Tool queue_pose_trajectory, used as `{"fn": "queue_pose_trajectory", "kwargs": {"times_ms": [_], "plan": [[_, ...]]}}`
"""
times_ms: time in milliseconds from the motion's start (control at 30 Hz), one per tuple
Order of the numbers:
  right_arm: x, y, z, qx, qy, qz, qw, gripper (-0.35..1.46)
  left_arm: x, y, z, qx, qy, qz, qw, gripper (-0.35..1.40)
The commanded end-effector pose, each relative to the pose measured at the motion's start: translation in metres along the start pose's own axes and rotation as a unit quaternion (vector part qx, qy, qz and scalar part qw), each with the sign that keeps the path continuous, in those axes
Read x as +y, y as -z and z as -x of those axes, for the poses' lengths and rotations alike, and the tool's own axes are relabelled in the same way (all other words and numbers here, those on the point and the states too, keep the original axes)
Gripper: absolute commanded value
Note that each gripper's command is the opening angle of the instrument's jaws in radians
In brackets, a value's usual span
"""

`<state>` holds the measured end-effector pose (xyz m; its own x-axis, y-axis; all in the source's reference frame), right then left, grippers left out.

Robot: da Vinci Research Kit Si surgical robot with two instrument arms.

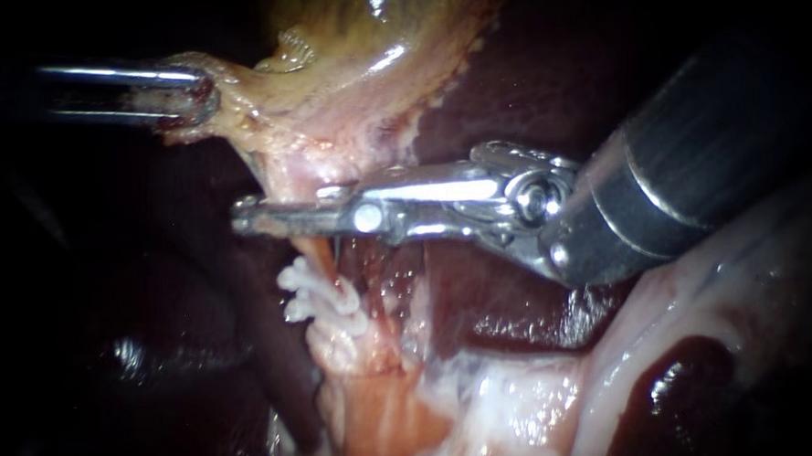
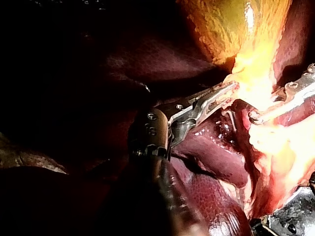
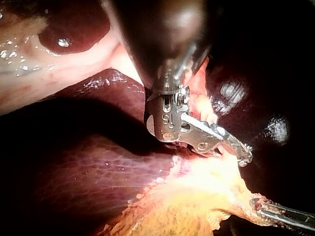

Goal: Going back third clip left tube

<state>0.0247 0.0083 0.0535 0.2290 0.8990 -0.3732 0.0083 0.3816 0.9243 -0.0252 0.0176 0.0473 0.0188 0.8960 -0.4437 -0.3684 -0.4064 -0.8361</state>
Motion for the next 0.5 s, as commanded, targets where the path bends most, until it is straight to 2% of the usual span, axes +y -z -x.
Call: {"fn": "queue_pose_trajectory", "kwargs": {"times_ms": [33, 100, 133, 200, 267, 367, 433, 500], "plan": [[0.0, 0.0, 0.0, 0.001, 0.0, 0.001, 1.0, -0.35, 0.0, 0.0, 0.0, 0.0, 0.0, 0.0, 1.0, -0.35], [0.0, 0.0, 0.0, -0.006, 0.0, -0.009, 0.9999, -0.35, 0.0, 0.0, 0.0001, 0.0, 0.0, 0.0, 1.0, -0.35], [0.0, 0.0, 0.0, -0.011, 0.0, -0.017, 0.9998, -0.27, 0.0, 0.0, 0.0, 0.0, 0.0, 0.0, 1.0, -0.35], [0.0002, -0.0003, 0.0001, -0.014, 0.001, -0.028, 0.9995, 0.12, 0.0, 0.0, 0.0, 0.0, 0.0, 0.0, 1.0, -0.35], [0.0006, -0.001, 0.0004, -0.018, 0.007, -0.032, 0.9993, 0.36, 0.0, 0.0, 0.0, 0.0, 0.0, 0.0, 1.0, -0.35], [0.0019, -0.0017, 0.0013, -0.021, 0.026, -0.034, 0.9989, 0.43, 0.0, 0.0, 0.0001, 0.0, 0.0, 0.0, 1.0, -0.35], [0.0032, -0.0021, 0.0024, -0.022, 0.048, -0.032, 0.9981, 0.45, 0.0001, 0.0, 0.0001, 0.0, 0.0, 0.0, 1.0, -0.35], [0.0046, -0.0021, 0.0033, -0.018, 0.069, -0.016, 0.9973, 0.48, 0.0001, 0.0, 0.0001, 0.0, 0.0, 0.0, 1.0, -0.35]]}}
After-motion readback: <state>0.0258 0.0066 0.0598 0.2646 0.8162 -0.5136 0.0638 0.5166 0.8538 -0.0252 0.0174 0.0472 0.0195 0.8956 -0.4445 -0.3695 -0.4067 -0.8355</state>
